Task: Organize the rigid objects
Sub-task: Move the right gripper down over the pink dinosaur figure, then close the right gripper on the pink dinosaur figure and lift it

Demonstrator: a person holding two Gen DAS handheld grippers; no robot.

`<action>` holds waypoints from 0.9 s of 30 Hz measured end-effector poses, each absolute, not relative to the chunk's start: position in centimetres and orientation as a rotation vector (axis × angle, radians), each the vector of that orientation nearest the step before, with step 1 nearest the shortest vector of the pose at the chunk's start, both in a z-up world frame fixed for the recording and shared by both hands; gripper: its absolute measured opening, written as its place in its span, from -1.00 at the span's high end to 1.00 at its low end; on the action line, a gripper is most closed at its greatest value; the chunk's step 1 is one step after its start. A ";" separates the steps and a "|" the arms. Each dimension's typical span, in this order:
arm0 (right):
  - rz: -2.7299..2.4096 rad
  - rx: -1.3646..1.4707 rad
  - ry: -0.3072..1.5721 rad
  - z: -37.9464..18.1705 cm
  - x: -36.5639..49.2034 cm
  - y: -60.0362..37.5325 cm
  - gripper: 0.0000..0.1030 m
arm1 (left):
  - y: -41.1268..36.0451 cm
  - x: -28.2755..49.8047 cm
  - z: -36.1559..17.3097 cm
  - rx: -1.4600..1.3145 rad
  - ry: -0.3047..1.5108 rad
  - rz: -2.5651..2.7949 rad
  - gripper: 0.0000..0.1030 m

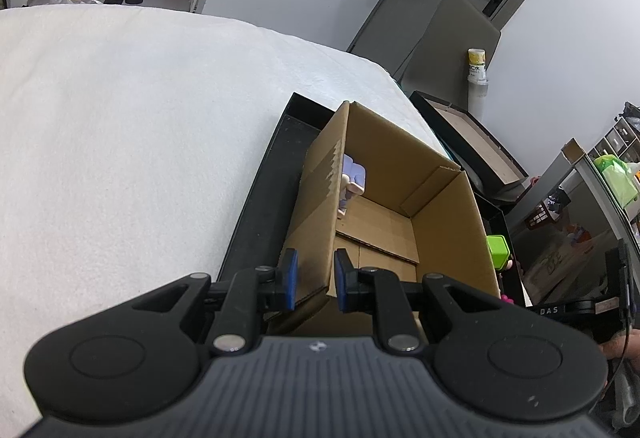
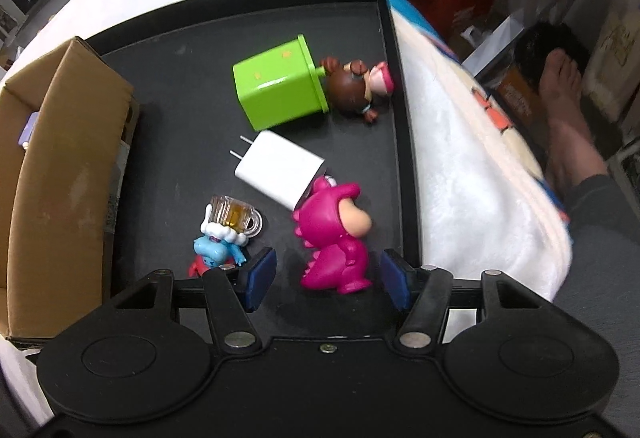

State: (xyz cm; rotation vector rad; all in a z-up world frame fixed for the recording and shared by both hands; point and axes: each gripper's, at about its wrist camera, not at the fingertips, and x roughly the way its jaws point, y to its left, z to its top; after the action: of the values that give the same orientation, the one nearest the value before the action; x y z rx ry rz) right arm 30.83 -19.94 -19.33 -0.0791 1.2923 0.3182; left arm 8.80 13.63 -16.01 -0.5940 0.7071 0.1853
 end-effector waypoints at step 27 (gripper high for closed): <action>0.335 -0.085 1.249 -15.1 29.9 -19.0 0.26 | 13.7 8.7 -16.0 -0.610 0.707 0.176 0.65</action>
State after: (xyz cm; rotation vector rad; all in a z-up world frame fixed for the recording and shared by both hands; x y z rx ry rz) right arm 29.86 -19.00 -15.06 -0.0847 1.2494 0.3355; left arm 8.71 13.74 -16.03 -0.6105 0.7067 0.1762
